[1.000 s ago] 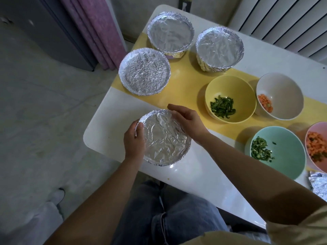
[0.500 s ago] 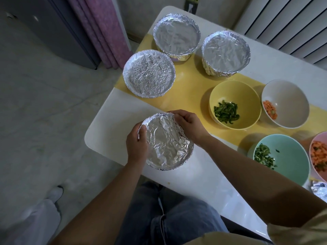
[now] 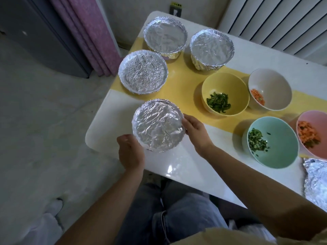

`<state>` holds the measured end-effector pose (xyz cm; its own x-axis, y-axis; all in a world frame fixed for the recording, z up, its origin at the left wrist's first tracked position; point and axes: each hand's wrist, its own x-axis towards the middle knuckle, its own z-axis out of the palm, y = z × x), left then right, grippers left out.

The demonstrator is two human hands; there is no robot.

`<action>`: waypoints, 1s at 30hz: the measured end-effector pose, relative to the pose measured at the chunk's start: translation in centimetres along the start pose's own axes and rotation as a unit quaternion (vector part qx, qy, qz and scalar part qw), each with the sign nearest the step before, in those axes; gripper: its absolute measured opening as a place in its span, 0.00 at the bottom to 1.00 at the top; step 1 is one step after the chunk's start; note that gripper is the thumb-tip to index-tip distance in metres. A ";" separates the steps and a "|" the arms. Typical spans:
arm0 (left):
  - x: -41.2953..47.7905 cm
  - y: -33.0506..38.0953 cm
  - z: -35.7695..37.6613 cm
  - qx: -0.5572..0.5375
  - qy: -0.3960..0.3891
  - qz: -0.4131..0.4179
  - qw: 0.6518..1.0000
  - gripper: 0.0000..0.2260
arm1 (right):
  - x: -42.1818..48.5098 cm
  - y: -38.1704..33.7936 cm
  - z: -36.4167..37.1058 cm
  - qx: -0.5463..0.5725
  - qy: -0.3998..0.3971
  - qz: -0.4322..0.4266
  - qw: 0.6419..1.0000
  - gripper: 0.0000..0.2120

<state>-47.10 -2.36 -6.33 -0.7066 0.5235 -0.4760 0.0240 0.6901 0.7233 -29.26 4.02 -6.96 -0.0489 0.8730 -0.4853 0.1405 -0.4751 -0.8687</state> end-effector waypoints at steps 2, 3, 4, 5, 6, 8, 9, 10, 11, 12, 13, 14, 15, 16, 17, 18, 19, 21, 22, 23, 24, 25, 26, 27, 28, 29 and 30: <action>0.1 0.1 -0.3 0.003 -0.019 0.027 0.999 0.14 | -0.3 -0.2 0.6 0.012 0.003 0.006 1.000 0.19; 0.3 0.3 -0.3 -0.020 -0.039 0.045 0.998 0.13 | -0.6 -0.4 0.9 0.012 0.020 0.011 1.000 0.22; 0.7 0.4 -0.2 -0.039 -0.064 0.063 0.995 0.15 | -0.8 -0.4 1.2 0.019 0.042 0.011 0.999 0.23; 1.1 0.7 -0.1 -0.048 -0.089 0.078 0.992 0.17 | -0.9 -0.4 1.5 0.028 0.064 0.004 0.998 0.23; 1.5 0.9 0.1 -0.052 -0.106 0.085 0.989 0.20 | -1.1 -0.3 2.0 0.028 0.077 -0.003 0.997 0.21; 2.2 1.2 0.7 -0.043 -0.114 0.091 0.988 0.21 | -1.2 -0.1 2.7 0.010 0.086 -0.013 0.996 0.19; 2.5 1.3 0.8 -0.038 -0.109 0.092 0.989 0.20 | -1.0 0.1 2.9 0.006 0.092 -0.014 0.996 0.18; 2.7 1.4 0.9 -0.034 -0.102 0.094 0.990 0.20 | -0.8 0.2 3.0 0.003 0.103 -0.010 0.995 0.17; 2.8 1.4 0.9 -0.031 -0.097 0.096 0.990 0.20 | -0.7 0.1 3.1 -0.001 0.118 -0.010 0.993 0.16; 3.0 1.4 1.0 -0.029 -0.095 0.098 0.990 0.20 | -0.7 0.1 3.1 -0.009 0.127 -0.014 0.992 0.15; 3.1 1.4 1.0 -0.029 -0.096 0.099 0.990 0.20 | -0.7 0.0 3.2 -0.019 0.133 -0.019 0.991 0.15; 3.3 1.3 1.1 -0.028 -0.096 0.097 0.990 0.20 | -0.7 -0.1 3.1 -0.030 0.135 -0.021 0.990 0.15; 3.4 1.3 1.1 -0.028 -0.096 0.095 0.990 0.20 | -0.7 -0.1 3.0 -0.038 0.133 -0.020 0.990 0.15; 3.5 1.3 1.2 -0.034 -0.098 0.092 0.990 0.20 | -0.5 -0.2 2.7 -0.045 0.126 -0.017 0.991 0.15; 3.6 1.3 1.1 -0.044 -0.102 0.090 0.990 0.20 | -0.3 -0.4 2.4 -0.050 0.119 -0.013 0.992 0.15; 3.6 1.4 1.0 -0.054 -0.109 0.090 0.988 0.20 | 0.1 -0.6 2.0 -0.047 0.112 -0.005 0.993 0.14; 3.6 1.4 1.0 -0.062 -0.116 0.092 0.987 0.19 | 0.4 -0.9 1.7 -0.031 0.101 0.003 0.994 0.14; 3.6 1.4 0.9 -0.068 -0.126 0.087 0.986 0.19 | 1.1 -1.1 1.5 0.003 0.070 0.006 0.997 0.17; 3.6 1.4 1.0 -0.072 -0.125 0.080 0.986 0.18 | 1.3 -1.0 1.7 0.000 0.062 0.000 0.998 0.18; 3.5 1.4 1.1 -0.077 -0.125 0.072 0.987 0.18 | 1.5 -0.9 2.0 -0.015 0.064 -0.005 0.998 0.17; 3.4 1.4 1.3 -0.085 -0.123 0.062 0.987 0.18 | 1.6 -0.7 2.3 -0.027 0.069 -0.008 0.997 0.16; 3.4 1.5 1.4 -0.092 -0.122 0.055 0.987 0.18 | 1.6 -0.6 2.5 -0.032 0.078 -0.009 0.996 0.15; 3.3 1.5 1.6 -0.098 -0.119 0.049 0.987 0.18 | 1.6 -0.4 2.7 -0.029 0.086 -0.008 0.996 0.14; 3.1 1.6 1.7 -0.102 -0.116 0.043 0.987 0.18 | 1.5 -0.2 2.8 -0.024 0.091 -0.007 0.996 0.13; 3.1 1.7 1.8 -0.105 -0.113 0.039 0.987 0.18 | 1.5 -0.2 2.8 -0.021 0.094 -0.006 0.995 0.13; 3.0 1.7 1.9 -0.108 -0.113 0.034 0.987 0.18 | 1.6 -0.2 2.7 -0.020 0.095 -0.005 0.995 0.13; 3.0 1.8 1.9 -0.114 -0.115 0.030 0.986 0.17 | 1.7 -0.2 2.5 -0.024 0.091 -0.005 0.996 0.12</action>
<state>-47.81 1.40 -7.43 -0.5294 0.6768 -0.5115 -0.1173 0.5388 0.8343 -31.87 5.31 -7.81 0.1290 0.8852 -0.4469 0.1889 -0.4644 -0.8652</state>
